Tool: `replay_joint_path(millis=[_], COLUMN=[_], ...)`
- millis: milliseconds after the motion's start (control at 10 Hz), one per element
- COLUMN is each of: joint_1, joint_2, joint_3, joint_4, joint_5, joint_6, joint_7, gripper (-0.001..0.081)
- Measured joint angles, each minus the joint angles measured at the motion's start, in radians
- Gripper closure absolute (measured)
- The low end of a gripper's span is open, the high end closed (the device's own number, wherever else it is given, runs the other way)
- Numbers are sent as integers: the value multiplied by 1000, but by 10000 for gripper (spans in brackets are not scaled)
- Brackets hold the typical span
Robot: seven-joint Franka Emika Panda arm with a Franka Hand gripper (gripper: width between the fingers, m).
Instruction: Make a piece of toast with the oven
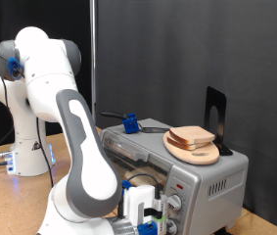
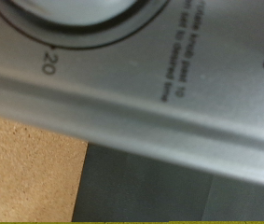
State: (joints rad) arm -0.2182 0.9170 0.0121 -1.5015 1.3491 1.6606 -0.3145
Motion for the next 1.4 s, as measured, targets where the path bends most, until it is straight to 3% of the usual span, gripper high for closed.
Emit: replay_joint_path(millis=[500, 1400], joint_1=[1, -2], joint_2=[14, 78], joint_3=[0, -5], joint_4=[33, 148], joint_5=[-40, -121], joint_6=[-15, -128], joint_7=[151, 449], gripper=[806, 806])
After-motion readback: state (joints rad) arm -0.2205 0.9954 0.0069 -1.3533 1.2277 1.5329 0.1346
